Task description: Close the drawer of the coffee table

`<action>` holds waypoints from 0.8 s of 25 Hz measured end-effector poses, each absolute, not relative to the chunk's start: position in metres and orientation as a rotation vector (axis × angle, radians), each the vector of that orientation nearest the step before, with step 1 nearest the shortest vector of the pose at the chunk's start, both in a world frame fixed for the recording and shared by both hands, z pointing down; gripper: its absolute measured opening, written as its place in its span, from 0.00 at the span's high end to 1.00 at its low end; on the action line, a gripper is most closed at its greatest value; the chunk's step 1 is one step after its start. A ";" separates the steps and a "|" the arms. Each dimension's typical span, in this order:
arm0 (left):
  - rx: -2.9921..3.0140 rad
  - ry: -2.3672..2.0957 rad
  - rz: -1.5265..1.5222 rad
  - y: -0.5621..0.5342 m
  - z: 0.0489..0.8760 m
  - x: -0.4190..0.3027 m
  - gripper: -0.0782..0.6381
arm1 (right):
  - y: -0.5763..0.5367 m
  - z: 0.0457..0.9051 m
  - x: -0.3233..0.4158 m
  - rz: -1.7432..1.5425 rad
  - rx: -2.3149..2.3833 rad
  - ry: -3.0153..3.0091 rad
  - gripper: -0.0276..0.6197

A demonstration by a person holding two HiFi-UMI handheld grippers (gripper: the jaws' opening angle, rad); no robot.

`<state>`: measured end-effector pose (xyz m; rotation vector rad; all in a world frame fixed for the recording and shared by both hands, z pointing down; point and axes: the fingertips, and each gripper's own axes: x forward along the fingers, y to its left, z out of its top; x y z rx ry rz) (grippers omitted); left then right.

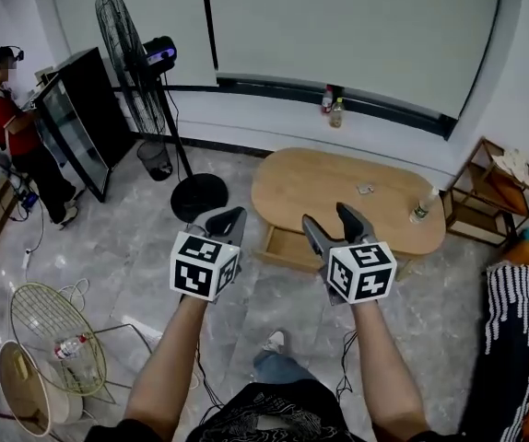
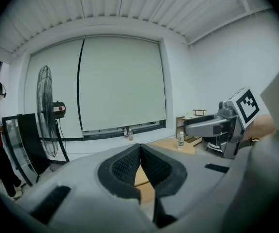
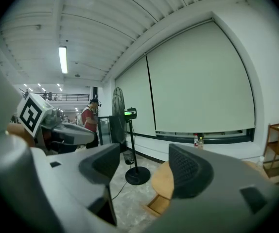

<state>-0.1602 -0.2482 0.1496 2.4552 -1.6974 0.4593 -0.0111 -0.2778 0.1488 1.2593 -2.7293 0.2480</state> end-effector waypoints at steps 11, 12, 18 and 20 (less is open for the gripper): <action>2.495 -1.555 0.494 -0.400 0.171 -0.167 0.89 | -0.420 0.159 -0.032 0.281 1.336 -2.658 0.49; 2.494 -1.545 0.501 -0.405 0.175 -0.168 0.89 | -0.426 0.161 -0.033 0.287 1.341 -2.654 0.49; 2.478 -1.506 0.539 -0.422 0.197 -0.177 0.89 | -0.443 0.180 -0.033 0.338 1.385 -2.628 0.49; 2.479 -1.486 0.549 -0.422 0.206 -0.179 0.89 | -0.442 0.188 -0.030 0.355 1.410 -2.611 0.49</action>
